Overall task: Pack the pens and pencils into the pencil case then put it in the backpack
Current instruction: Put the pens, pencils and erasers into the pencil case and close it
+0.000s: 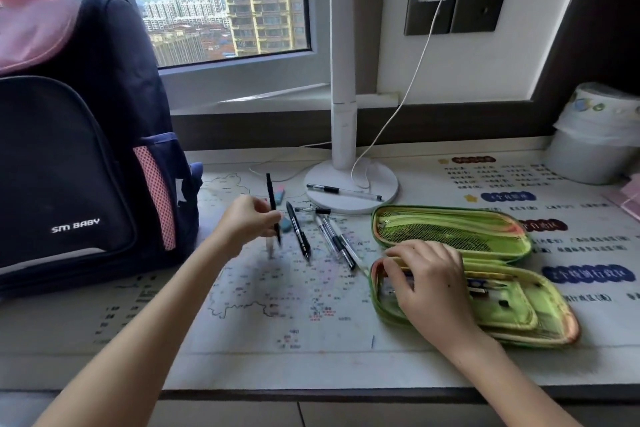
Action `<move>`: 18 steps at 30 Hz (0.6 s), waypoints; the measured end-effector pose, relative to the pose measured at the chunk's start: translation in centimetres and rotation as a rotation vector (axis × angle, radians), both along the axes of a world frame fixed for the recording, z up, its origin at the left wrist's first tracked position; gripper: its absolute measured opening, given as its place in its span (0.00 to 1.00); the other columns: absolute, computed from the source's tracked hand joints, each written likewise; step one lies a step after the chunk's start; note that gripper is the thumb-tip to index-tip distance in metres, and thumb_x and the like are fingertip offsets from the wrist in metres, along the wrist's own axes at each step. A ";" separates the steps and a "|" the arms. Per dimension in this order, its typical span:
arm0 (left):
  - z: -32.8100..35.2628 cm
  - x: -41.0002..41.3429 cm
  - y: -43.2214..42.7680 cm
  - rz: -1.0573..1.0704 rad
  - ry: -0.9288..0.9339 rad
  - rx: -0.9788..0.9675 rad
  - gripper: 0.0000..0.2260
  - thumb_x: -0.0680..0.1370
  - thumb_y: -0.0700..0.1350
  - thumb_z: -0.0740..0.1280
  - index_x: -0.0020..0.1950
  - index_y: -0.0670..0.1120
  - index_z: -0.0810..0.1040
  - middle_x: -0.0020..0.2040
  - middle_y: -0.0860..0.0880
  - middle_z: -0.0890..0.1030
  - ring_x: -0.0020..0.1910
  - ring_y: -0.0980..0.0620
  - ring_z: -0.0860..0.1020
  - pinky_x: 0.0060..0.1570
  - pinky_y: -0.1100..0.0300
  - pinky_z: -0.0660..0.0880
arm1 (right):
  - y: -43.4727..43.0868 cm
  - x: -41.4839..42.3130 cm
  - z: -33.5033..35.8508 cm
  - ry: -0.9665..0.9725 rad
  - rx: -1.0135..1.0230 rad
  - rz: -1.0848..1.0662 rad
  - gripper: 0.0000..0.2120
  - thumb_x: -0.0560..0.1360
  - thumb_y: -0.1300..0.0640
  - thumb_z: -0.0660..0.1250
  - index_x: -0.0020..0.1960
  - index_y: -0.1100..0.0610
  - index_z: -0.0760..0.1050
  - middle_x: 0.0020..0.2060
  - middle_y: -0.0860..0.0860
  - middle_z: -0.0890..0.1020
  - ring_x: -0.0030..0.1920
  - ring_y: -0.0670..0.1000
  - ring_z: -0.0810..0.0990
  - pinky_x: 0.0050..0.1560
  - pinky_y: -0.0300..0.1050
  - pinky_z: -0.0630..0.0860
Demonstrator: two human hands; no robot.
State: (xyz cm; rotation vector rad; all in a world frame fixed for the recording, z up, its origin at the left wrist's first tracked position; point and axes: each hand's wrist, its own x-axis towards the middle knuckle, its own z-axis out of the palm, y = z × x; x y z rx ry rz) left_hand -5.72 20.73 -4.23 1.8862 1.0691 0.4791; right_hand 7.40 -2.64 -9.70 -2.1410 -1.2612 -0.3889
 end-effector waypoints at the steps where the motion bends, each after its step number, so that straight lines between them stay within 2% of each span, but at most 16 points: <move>1: 0.8 0.0 -2.0 -0.042 -0.179 -0.187 0.04 0.75 0.35 0.66 0.41 0.36 0.76 0.38 0.40 0.80 0.34 0.49 0.81 0.35 0.64 0.80 | -0.5 -0.1 0.4 0.046 0.029 0.016 0.16 0.75 0.45 0.56 0.47 0.51 0.79 0.44 0.44 0.81 0.47 0.48 0.77 0.50 0.43 0.64; 3: 2.2 0.0 -6.3 -0.145 -0.466 -0.505 0.01 0.74 0.32 0.65 0.44 0.35 0.76 0.38 0.41 0.83 0.36 0.48 0.83 0.37 0.63 0.81 | -1.8 -0.5 1.7 0.240 0.095 0.083 0.16 0.76 0.42 0.58 0.50 0.50 0.79 0.45 0.41 0.81 0.48 0.44 0.78 0.50 0.38 0.68; 4: 2.6 0.2 -8.0 -0.186 -0.542 -0.591 0.02 0.74 0.31 0.65 0.44 0.36 0.76 0.37 0.41 0.83 0.36 0.48 0.83 0.37 0.63 0.81 | -2.5 -0.7 2.5 0.411 0.120 0.150 0.16 0.75 0.41 0.60 0.52 0.49 0.78 0.45 0.41 0.81 0.48 0.42 0.79 0.49 0.34 0.71; 6: 2.9 0.7 -11.3 -0.256 -0.601 -0.661 0.03 0.72 0.30 0.65 0.44 0.36 0.76 0.36 0.42 0.84 0.35 0.48 0.83 0.36 0.63 0.81 | -4.0 -1.4 4.1 0.802 0.186 0.319 0.16 0.71 0.43 0.63 0.53 0.49 0.77 0.43 0.46 0.84 0.47 0.43 0.81 0.48 0.35 0.76; 7: 2.7 1.1 -12.7 -0.285 -0.609 -0.672 0.03 0.72 0.29 0.65 0.43 0.36 0.76 0.35 0.42 0.84 0.35 0.48 0.83 0.35 0.63 0.81 | -4.6 -1.7 4.6 0.913 0.230 0.368 0.15 0.70 0.46 0.65 0.54 0.50 0.77 0.42 0.49 0.85 0.45 0.44 0.83 0.47 0.36 0.78; 9: 2.2 2.3 -15.0 -0.375 -0.603 -0.699 0.05 0.72 0.29 0.65 0.39 0.37 0.77 0.35 0.42 0.83 0.35 0.48 0.83 0.36 0.63 0.80 | -5.7 -2.0 5.0 0.943 0.329 0.361 0.10 0.71 0.55 0.66 0.52 0.54 0.77 0.38 0.53 0.84 0.38 0.46 0.82 0.41 0.37 0.78; 12: 1.6 3.6 -16.0 -0.454 -0.582 -0.732 0.07 0.73 0.30 0.65 0.39 0.40 0.77 0.35 0.43 0.82 0.35 0.50 0.83 0.36 0.64 0.80 | -7.2 -1.2 4.9 0.865 0.388 0.245 0.05 0.74 0.63 0.66 0.47 0.56 0.78 0.31 0.52 0.83 0.31 0.45 0.78 0.34 0.35 0.76; 14: 1.4 3.8 -15.4 -0.478 -0.533 -0.592 0.04 0.74 0.34 0.66 0.43 0.42 0.76 0.38 0.44 0.81 0.36 0.51 0.81 0.36 0.65 0.78 | -8.6 0.0 4.6 0.836 0.358 0.184 0.05 0.74 0.64 0.66 0.45 0.56 0.79 0.30 0.52 0.82 0.30 0.45 0.77 0.33 0.35 0.75; 16: 0.8 3.5 -14.8 -0.579 -0.387 -0.259 0.03 0.73 0.37 0.68 0.45 0.43 0.79 0.38 0.46 0.81 0.36 0.53 0.79 0.37 0.64 0.76 | -9.8 1.2 4.3 0.783 0.294 0.143 0.06 0.74 0.64 0.67 0.44 0.55 0.80 0.31 0.54 0.83 0.31 0.46 0.78 0.34 0.35 0.75; 18: 0.0 3.3 -15.1 -0.675 -0.235 0.059 0.02 0.72 0.37 0.70 0.44 0.43 0.81 0.35 0.51 0.81 0.33 0.60 0.78 0.37 0.69 0.75 | -10.3 1.8 3.9 0.747 0.220 0.132 0.05 0.74 0.63 0.67 0.44 0.55 0.81 0.33 0.56 0.83 0.33 0.47 0.79 0.36 0.34 0.75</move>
